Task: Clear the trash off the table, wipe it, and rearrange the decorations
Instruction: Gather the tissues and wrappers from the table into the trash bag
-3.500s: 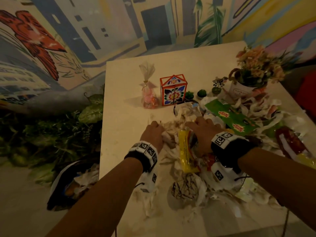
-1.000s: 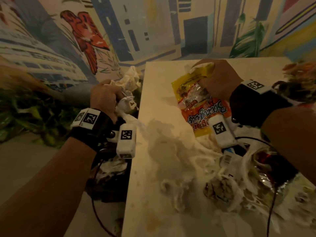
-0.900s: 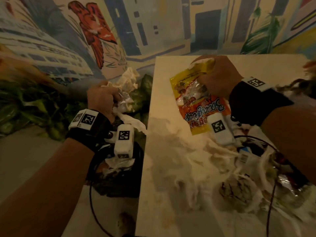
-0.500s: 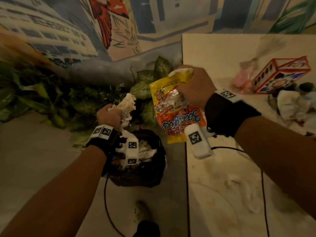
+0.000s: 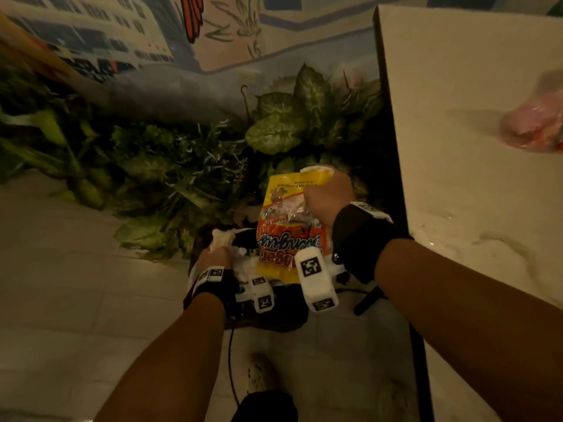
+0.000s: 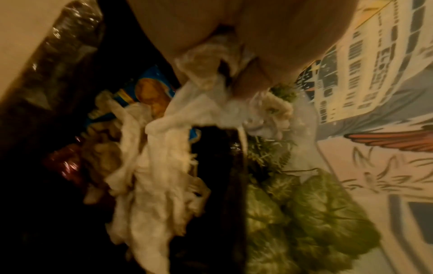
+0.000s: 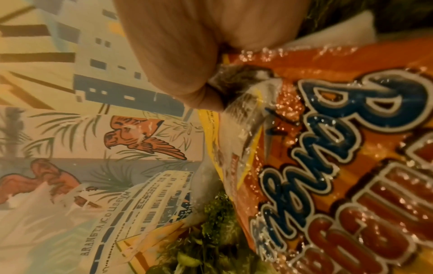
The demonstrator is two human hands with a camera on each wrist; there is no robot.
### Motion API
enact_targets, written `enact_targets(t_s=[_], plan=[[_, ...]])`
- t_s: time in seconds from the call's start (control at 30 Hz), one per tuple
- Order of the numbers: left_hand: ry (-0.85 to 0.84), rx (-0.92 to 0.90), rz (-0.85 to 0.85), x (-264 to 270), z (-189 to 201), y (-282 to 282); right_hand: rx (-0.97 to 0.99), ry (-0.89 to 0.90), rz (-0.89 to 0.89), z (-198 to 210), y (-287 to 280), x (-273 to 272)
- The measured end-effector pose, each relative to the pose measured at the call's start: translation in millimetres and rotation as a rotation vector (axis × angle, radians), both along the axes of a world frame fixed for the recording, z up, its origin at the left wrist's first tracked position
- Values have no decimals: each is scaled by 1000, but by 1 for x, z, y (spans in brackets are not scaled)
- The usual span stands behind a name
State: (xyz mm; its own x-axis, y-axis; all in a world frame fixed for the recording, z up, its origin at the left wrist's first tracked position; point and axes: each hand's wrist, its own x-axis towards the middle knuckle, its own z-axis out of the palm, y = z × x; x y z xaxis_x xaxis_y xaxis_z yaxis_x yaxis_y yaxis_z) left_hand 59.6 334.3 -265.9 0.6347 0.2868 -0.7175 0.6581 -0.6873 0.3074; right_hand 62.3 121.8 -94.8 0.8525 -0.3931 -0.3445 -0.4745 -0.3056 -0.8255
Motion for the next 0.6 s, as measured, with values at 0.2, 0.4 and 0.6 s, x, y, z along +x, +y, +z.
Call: enact_targets(t_s=[0.2, 0.4, 0.6], plan=[[184, -146, -99, -26, -7, 7, -1, 125, 87, -44, 23, -2], [-4, -192, 35, -18, -24, 66, 14, 293, 193, -82, 48, -15], [-212, -311, 396, -19, 21, 94, 85, 418, 256, -108, 70, -29]])
